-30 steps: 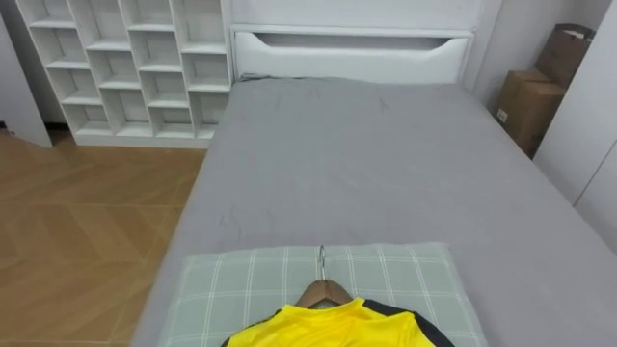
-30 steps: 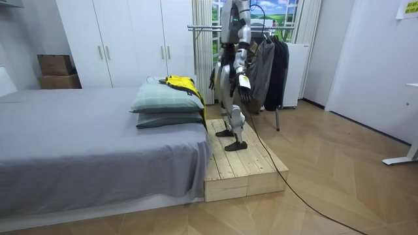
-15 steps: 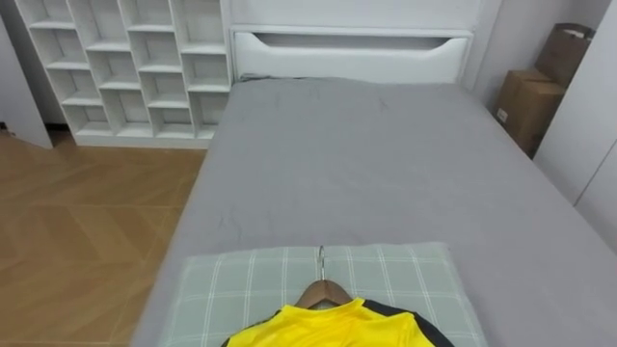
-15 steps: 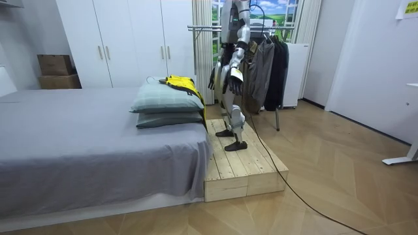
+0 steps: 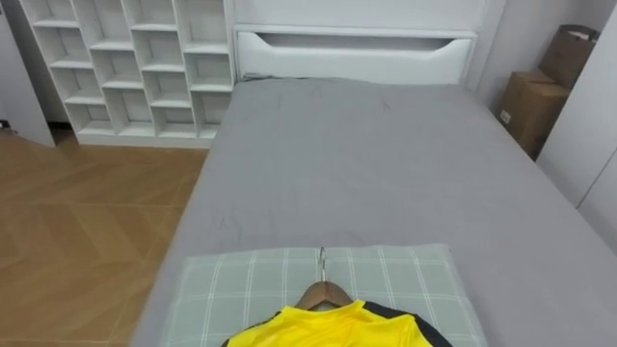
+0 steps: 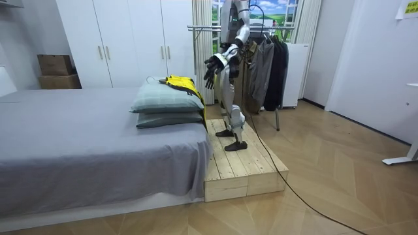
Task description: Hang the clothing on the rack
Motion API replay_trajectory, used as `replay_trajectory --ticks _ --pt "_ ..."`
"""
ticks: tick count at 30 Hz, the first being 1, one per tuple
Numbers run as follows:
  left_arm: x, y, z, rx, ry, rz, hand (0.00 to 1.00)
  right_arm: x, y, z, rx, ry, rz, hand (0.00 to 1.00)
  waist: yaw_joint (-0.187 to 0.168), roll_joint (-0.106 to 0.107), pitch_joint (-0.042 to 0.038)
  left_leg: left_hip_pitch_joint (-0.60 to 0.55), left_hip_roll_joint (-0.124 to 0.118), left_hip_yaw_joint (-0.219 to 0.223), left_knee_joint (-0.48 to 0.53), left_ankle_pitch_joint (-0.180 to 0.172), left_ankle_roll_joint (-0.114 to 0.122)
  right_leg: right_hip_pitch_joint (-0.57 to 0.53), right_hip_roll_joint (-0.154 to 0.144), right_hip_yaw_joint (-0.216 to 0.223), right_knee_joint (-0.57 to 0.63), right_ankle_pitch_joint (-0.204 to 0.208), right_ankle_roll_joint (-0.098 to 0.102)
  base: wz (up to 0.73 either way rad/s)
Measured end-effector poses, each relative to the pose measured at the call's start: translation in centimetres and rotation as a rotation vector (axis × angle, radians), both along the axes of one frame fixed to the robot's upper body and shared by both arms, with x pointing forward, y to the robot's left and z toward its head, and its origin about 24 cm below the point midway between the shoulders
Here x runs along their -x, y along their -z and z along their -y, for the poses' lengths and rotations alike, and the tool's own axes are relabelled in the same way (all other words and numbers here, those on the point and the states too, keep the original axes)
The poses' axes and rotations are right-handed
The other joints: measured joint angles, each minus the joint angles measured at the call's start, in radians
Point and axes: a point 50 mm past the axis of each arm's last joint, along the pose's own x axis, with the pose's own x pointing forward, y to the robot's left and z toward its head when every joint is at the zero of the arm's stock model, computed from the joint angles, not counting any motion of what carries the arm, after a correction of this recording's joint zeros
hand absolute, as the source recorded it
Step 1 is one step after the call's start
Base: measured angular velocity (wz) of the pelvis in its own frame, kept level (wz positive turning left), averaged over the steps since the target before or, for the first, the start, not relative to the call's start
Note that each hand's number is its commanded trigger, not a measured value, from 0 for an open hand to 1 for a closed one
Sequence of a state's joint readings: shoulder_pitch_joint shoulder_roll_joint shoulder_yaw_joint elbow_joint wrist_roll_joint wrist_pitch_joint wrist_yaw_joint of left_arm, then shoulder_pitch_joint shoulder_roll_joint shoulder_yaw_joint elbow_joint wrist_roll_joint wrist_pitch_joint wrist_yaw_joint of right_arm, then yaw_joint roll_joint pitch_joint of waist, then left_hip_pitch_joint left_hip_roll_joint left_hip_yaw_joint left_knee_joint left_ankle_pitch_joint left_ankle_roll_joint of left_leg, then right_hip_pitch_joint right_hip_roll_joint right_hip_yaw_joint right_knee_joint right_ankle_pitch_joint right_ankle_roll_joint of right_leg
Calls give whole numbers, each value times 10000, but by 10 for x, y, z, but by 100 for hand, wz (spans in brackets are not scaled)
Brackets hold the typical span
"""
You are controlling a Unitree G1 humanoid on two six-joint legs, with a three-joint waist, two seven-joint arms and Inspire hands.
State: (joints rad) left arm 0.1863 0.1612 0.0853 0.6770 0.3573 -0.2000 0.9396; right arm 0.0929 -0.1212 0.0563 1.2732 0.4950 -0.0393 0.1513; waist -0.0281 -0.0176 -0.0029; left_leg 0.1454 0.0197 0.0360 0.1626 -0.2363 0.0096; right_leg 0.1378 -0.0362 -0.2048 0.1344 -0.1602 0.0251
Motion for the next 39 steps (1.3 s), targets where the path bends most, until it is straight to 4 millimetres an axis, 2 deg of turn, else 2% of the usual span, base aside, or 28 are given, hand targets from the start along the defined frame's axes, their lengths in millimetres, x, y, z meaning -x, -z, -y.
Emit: replay_trajectory --ticks 4,10,16,19,28,39 --pt "-18 -8 5 -930 1106 153 0 1 0 1 151 -174 -55 0 -192 55 8 -1 0 3 -17 0 0 -13 2 45 2 0 0 -1" --pt "-29 -15 17 -1485 2168 380 0 2 0 1 165 -226 -90 0 -478 131 7 -152 11 85 13 0 1 -193 9 133 19 9 -14 -3" --pt "-43 -26 28 -1715 3139 827 0 -1 -1 3 17 -227 82 0 -574 241 -3 -96 16 192 -11 0 0 -185 10 174 18 9 -14 -4" --pt "-45 -24 32 -1526 3529 611 0 -2 -1 3 -52 -254 141 0 -607 262 41 -96 19 198 -11 1 -1 -186 16 178 17 9 -14 0" --pt "-46 -18 45 -1278 4598 29 0 -4 -2 3 -50 -334 344 0 -743 223 83 -106 18 184 -21 1 -2 -190 18 179 16 9 -14 0" --pt "-47 -10 53 -828 5356 -724 0 -6 -2 3 -59 -339 388 0 -801 249 91 -134 24 350 -32 1 0 -303 30 382 37 21 -24 -3"
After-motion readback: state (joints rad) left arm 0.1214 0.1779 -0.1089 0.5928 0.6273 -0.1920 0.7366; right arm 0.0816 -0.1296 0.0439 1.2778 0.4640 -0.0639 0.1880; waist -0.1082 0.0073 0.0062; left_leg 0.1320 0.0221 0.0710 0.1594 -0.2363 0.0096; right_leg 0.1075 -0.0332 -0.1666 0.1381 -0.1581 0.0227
